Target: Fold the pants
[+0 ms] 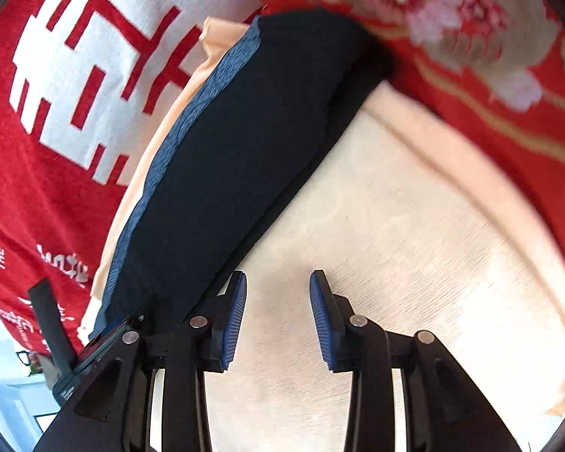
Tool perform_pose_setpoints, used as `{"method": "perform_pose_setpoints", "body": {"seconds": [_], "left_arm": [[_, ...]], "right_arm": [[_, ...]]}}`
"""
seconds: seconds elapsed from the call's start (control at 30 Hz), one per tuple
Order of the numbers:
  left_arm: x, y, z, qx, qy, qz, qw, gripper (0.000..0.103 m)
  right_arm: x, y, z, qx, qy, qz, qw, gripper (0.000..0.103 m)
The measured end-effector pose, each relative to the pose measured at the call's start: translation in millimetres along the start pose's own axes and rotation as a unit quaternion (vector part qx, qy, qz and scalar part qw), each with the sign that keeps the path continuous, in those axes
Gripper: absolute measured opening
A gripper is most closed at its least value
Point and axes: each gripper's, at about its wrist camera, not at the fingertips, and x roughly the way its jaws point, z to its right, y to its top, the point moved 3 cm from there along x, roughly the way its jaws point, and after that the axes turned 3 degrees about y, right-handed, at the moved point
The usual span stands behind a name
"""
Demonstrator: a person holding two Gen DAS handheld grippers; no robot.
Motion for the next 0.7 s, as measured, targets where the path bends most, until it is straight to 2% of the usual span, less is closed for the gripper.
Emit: {"method": "perform_pose_setpoints", "body": {"seconds": [0.1,0.2,0.47,0.7], "left_arm": [[0.3,0.3,-0.7,0.0,0.0,0.0,1.0,0.103],[0.1,0.0,-0.3,0.0,0.0,0.0,1.0,0.103],[0.2,0.1,0.3,0.0,0.0,0.0,1.0,0.103],[0.2,0.3,0.8,-0.001,0.001,-0.001,1.0,0.103]], "right_arm": [[4.0,-1.2,-5.5,-0.001,0.007,-0.003,1.0,0.047],[5.5,0.7,-8.1,0.001,0.012,-0.005,1.0,0.048],[8.7,0.3,-9.4,0.001,0.022,-0.008,1.0,0.051],[7.8,6.4,-1.6,0.026,0.052,0.006,0.998,0.051]]}}
